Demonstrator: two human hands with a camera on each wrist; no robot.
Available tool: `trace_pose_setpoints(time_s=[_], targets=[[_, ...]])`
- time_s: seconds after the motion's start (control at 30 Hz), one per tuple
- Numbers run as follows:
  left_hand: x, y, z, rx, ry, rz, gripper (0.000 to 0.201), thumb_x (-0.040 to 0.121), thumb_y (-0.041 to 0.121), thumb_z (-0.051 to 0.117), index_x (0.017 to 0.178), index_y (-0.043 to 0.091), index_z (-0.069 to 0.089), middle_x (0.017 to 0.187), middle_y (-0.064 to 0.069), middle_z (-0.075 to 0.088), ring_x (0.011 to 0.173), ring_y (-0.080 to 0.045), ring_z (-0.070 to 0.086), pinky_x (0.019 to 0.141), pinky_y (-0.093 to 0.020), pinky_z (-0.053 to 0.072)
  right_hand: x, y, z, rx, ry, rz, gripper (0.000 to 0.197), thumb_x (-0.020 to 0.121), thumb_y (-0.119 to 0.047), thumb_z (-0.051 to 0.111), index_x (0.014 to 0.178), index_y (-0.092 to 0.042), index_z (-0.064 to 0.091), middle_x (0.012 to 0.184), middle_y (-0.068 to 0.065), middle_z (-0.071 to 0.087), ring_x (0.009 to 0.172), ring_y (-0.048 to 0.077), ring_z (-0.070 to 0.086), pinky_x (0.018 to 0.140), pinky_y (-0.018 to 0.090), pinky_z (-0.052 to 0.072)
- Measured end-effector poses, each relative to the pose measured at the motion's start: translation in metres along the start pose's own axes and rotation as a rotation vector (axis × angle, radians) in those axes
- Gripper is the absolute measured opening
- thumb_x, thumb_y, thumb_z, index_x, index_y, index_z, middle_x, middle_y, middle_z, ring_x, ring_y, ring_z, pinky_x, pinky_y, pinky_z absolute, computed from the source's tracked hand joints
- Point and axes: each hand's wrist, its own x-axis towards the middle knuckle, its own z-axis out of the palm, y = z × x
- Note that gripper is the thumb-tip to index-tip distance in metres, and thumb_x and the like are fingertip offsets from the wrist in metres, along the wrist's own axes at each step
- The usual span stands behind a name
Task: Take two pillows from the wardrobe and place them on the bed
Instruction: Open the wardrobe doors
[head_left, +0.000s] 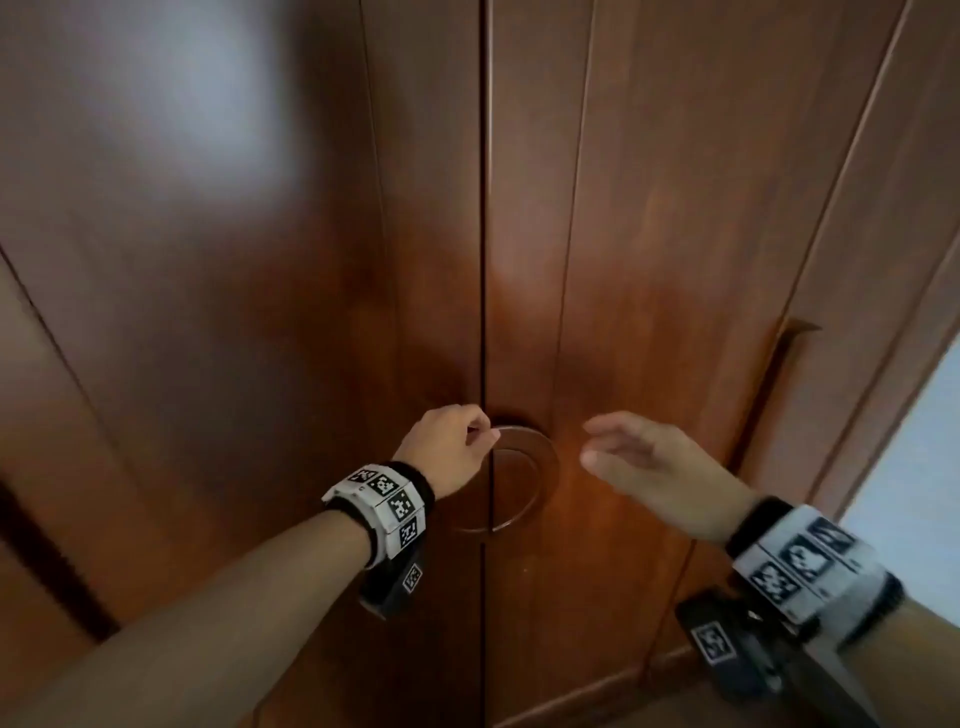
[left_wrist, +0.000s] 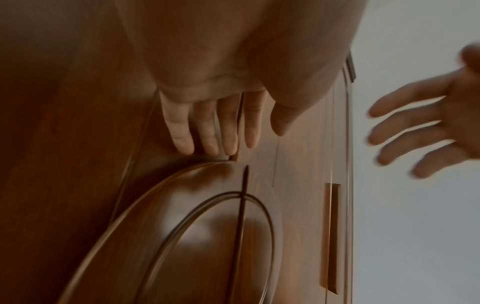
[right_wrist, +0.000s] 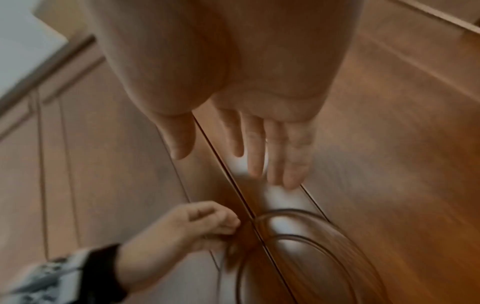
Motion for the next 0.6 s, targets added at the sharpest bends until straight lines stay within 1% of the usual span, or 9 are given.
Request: trace_pose_setpoints(time_s=[0.07, 0.1, 0.17, 0.23, 0.3, 0.37, 0.43, 0.53, 0.6], targets=[[0.005, -0.011, 0.004, -0.002, 0.001, -0.031, 0.036, 0.094, 0.045, 0.052, 0.12, 0.022, 0.063, 0.123, 0.0, 0.065, 0.114, -0.02, 0.061, 0.099, -0.043, 0.05, 0.032, 0.005, 0.016, -0.155, -0.002, 0.011, 0.058, 0.087, -0.05, 0.06, 0.139, -0.027, 0.044, 0.135, -0.007, 0.057, 0.119, 0.007, 0.056, 0.103, 0.03, 0.046], [0.007, -0.014, 0.007, -0.01, -0.004, -0.042, 0.039, 0.095, 0.044, 0.052, 0.125, 0.021, 0.06, 0.126, -0.002, 0.063, 0.117, -0.021, 0.06, 0.1, -0.043, 0.05, 0.048, 0.01, 0.024, -0.221, -0.015, -0.001, 0.062, 0.088, -0.05, 0.059, 0.142, -0.026, 0.04, 0.141, -0.005, 0.053, 0.125, 0.009, 0.052, 0.104, 0.027, 0.041], [0.006, -0.014, 0.015, -0.044, -0.051, -0.065, 0.041, 0.095, 0.043, 0.053, 0.13, 0.021, 0.055, 0.128, -0.002, 0.062, 0.117, -0.022, 0.059, 0.1, -0.042, 0.05, 0.076, 0.021, 0.038, -0.294, -0.044, -0.01, 0.067, 0.088, -0.051, 0.058, 0.145, -0.024, 0.036, 0.145, -0.002, 0.048, 0.13, 0.014, 0.048, 0.103, 0.025, 0.037], [0.005, -0.012, 0.027, -0.051, -0.074, -0.082, 0.045, 0.095, 0.043, 0.054, 0.134, 0.022, 0.05, 0.128, -0.003, 0.059, 0.117, -0.022, 0.056, 0.1, -0.041, 0.048, 0.094, 0.029, 0.048, -0.337, -0.069, -0.003, 0.068, 0.088, -0.051, 0.056, 0.146, -0.023, 0.035, 0.146, 0.001, 0.047, 0.13, 0.017, 0.047, 0.103, 0.027, 0.037], [0.002, -0.01, 0.039, 0.007, -0.047, -0.106, 0.053, 0.093, 0.047, 0.053, 0.139, 0.022, 0.045, 0.131, -0.003, 0.054, 0.12, -0.025, 0.05, 0.101, -0.042, 0.045, 0.104, 0.037, 0.054, -0.359, -0.11, -0.006, 0.068, 0.089, -0.05, 0.056, 0.147, -0.021, 0.035, 0.145, 0.003, 0.044, 0.131, 0.02, 0.045, 0.106, 0.03, 0.035], [0.0, -0.005, 0.046, 0.048, -0.014, -0.154, 0.056, 0.089, 0.05, 0.054, 0.138, 0.024, 0.044, 0.13, -0.003, 0.051, 0.119, -0.026, 0.047, 0.101, -0.045, 0.045, 0.106, 0.041, 0.059, -0.4, -0.117, -0.026, 0.069, 0.089, -0.048, 0.057, 0.147, -0.019, 0.035, 0.144, 0.003, 0.042, 0.13, 0.021, 0.044, 0.107, 0.031, 0.035], [-0.001, 0.001, 0.049, 0.059, 0.015, -0.201, 0.054, 0.087, 0.051, 0.055, 0.134, 0.025, 0.045, 0.126, -0.002, 0.051, 0.117, -0.026, 0.047, 0.099, -0.045, 0.044, 0.108, 0.046, 0.059, -0.436, -0.107, -0.049, 0.066, 0.088, -0.047, 0.057, 0.145, -0.02, 0.037, 0.142, 0.003, 0.043, 0.128, 0.023, 0.045, 0.105, 0.032, 0.036], [-0.009, 0.011, 0.049, 0.072, 0.017, -0.255, 0.052, 0.088, 0.052, 0.056, 0.131, 0.025, 0.047, 0.124, -0.003, 0.052, 0.118, -0.028, 0.048, 0.099, -0.044, 0.044, 0.114, 0.048, 0.056, -0.468, -0.114, -0.052, 0.057, 0.085, -0.043, 0.057, 0.137, -0.025, 0.043, 0.131, 0.005, 0.052, 0.118, 0.026, 0.052, 0.094, 0.034, 0.041], [-0.02, 0.02, 0.049, 0.084, 0.015, -0.279, 0.053, 0.088, 0.052, 0.056, 0.132, 0.024, 0.047, 0.125, -0.004, 0.052, 0.12, -0.028, 0.047, 0.101, -0.044, 0.044, 0.115, 0.045, 0.054, -0.473, -0.131, -0.04, 0.054, 0.084, -0.04, 0.057, 0.135, -0.026, 0.045, 0.126, 0.007, 0.054, 0.112, 0.027, 0.054, 0.087, 0.033, 0.041]])
